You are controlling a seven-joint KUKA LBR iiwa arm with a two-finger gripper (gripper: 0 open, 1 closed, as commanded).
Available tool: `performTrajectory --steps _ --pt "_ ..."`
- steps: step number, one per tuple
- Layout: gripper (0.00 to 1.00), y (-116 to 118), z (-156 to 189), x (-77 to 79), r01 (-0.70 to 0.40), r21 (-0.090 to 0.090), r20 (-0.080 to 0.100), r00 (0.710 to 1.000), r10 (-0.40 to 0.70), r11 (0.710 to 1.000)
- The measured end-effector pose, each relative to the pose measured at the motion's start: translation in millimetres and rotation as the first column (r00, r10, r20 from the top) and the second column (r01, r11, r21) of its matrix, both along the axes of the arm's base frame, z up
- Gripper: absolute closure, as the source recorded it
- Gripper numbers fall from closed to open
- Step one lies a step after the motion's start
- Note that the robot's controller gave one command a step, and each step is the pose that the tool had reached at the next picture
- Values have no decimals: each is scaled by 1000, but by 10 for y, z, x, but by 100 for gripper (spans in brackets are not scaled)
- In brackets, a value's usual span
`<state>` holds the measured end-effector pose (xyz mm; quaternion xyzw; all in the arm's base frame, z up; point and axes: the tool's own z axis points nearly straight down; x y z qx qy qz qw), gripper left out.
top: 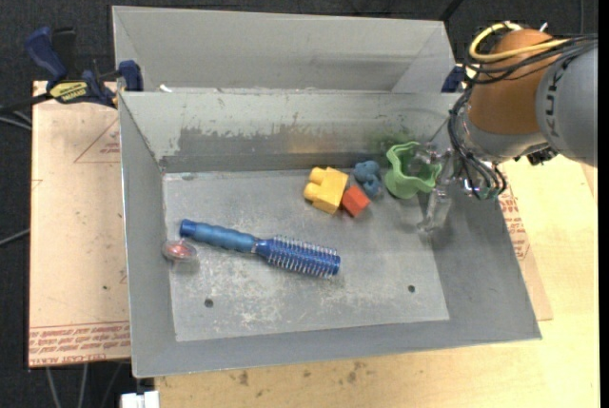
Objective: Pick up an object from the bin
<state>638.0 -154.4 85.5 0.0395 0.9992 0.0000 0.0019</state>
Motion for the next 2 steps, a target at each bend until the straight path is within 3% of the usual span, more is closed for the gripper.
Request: performTrajectory --steps 1,2 --pt "100 22 6 8 -3 3 1 1000 3 1000" --pt "100 308 508 -330 -550 0 0 835 550 835"
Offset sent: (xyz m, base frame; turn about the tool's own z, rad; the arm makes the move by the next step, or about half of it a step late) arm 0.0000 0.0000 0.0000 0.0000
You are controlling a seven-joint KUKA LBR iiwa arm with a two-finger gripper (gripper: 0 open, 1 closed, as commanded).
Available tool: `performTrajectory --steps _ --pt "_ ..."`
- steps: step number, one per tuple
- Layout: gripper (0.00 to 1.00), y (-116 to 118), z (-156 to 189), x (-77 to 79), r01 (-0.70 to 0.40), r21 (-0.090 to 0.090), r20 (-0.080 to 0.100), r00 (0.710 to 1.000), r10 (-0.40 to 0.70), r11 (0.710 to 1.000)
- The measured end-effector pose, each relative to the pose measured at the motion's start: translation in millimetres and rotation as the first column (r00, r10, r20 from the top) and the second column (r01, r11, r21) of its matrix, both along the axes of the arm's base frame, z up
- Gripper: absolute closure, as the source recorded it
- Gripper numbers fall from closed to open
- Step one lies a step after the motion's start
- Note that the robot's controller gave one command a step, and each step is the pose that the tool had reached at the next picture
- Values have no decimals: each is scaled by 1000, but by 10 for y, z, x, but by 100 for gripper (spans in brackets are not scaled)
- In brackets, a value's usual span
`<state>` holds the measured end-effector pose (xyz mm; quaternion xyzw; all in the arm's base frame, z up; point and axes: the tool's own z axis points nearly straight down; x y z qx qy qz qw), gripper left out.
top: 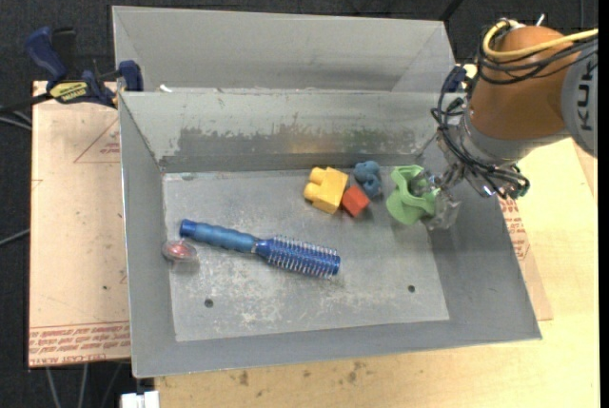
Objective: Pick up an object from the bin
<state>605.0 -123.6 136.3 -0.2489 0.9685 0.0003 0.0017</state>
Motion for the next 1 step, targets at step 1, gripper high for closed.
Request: performTrajectory --steps 1 --pt "100 -245 1314 -251 -4 -4 8 1000 4 1000"
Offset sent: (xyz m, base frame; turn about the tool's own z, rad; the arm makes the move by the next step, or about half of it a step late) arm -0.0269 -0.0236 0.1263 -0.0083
